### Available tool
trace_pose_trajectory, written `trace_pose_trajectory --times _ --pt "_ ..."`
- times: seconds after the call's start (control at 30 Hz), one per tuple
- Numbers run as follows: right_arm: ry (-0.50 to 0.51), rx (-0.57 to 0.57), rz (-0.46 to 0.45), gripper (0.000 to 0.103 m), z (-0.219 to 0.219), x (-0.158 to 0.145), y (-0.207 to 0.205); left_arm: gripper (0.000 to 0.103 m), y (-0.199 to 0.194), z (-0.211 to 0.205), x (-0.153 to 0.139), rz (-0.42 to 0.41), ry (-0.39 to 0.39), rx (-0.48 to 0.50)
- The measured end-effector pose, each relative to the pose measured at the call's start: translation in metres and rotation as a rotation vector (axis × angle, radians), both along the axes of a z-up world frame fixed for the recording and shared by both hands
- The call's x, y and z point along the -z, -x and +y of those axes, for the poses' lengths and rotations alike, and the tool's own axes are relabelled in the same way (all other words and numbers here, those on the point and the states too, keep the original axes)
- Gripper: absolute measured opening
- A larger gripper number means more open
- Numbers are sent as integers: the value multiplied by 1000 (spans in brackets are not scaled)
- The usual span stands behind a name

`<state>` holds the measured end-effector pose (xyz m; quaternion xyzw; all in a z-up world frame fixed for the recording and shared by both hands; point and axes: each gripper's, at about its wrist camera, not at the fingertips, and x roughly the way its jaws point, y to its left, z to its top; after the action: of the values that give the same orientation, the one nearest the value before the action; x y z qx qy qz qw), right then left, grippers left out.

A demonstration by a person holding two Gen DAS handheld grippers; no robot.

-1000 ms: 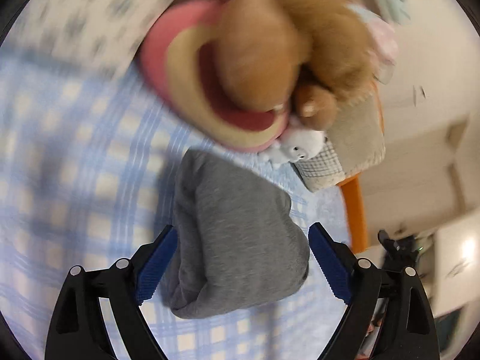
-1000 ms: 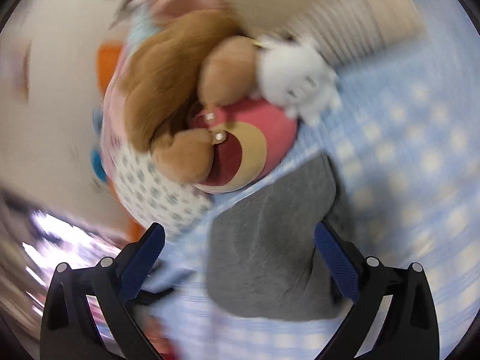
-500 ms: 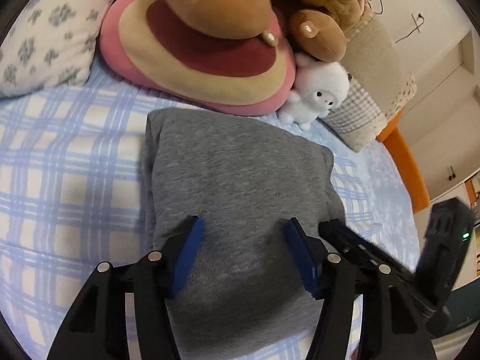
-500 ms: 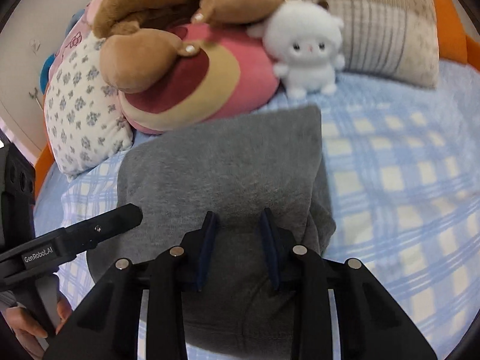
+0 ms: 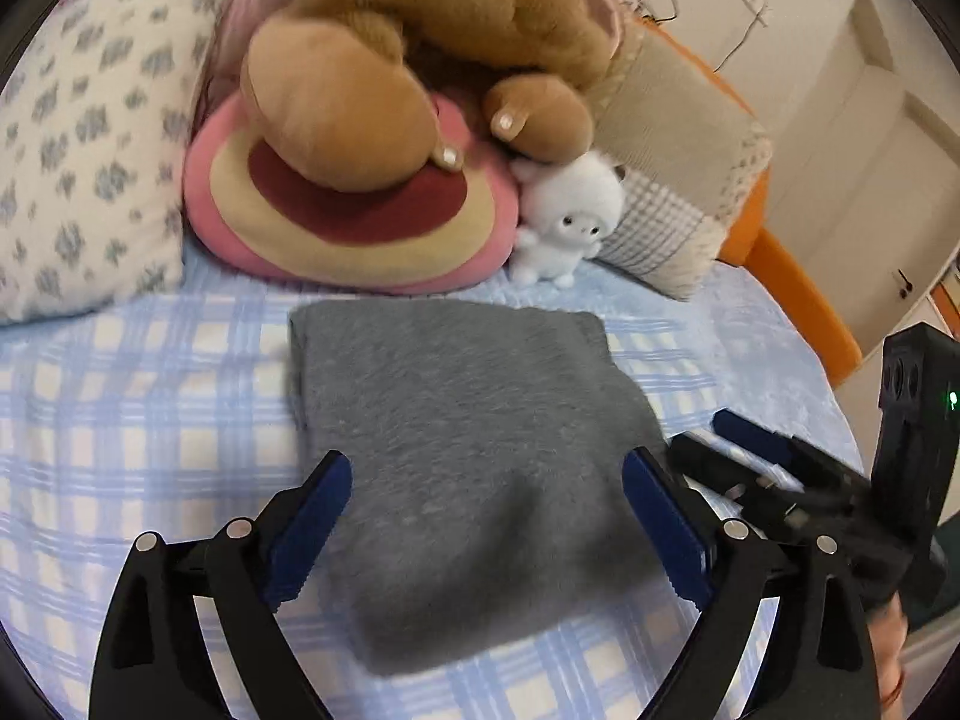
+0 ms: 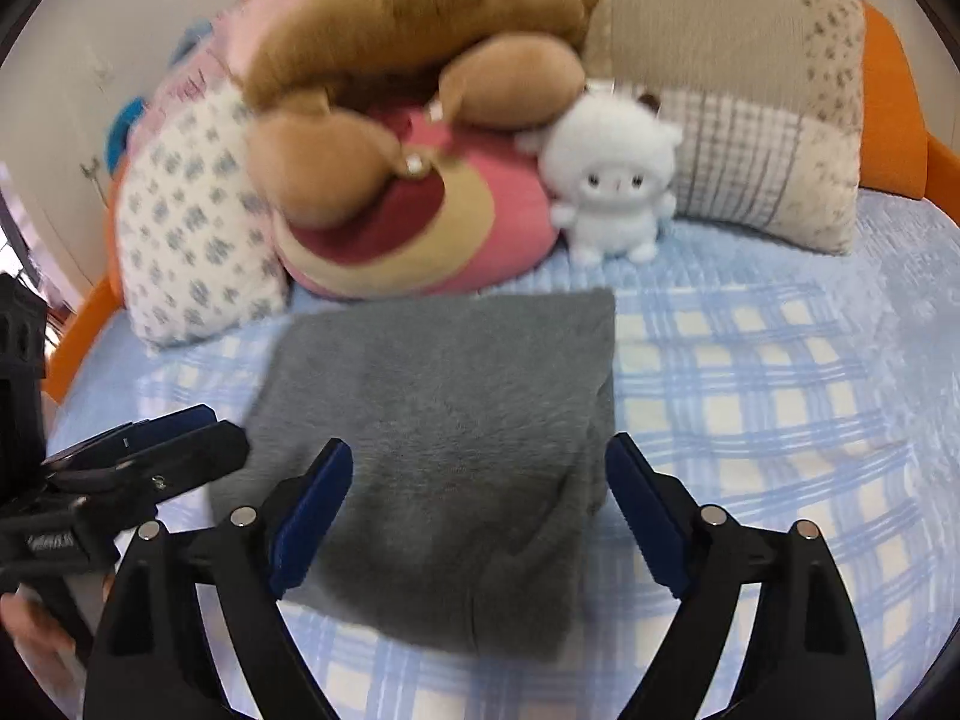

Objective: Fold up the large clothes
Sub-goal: 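Release the folded grey sweatshirt with both tools and withdraw, then grasp the folded grey sweatshirt with both tools from its sides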

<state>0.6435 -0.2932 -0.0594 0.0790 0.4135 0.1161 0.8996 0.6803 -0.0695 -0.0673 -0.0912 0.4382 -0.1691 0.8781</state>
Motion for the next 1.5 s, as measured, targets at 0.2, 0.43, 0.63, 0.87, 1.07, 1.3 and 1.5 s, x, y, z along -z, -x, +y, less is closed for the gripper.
trace_pose_trajectory --times 0.2,0.43,0.63,0.87,1.07,1.3,1.5 --pt "60 -33 46 57 -8 5 17 93 16 21 6 19 -50 -58" --pt "36 -13 143 55 -8 59 16 89 9 23 76 170 -65 -63" --pt "-188 9 230 98 -48 61 11 93 0 45 75 262 82 -54" --pt "-792 124 500 99 -105 121 -8 100 -14 75 111 433 527 -83" --pt "-743 104 543 99 -82 127 -27 100 -27 59 134 469 492 -64" --pt "-678 141 568 100 -58 135 -46 101 -45 46 141 476 529 -74" --pt "-715 113 596 100 -46 140 -60 101 -64 36 142 479 566 -59"
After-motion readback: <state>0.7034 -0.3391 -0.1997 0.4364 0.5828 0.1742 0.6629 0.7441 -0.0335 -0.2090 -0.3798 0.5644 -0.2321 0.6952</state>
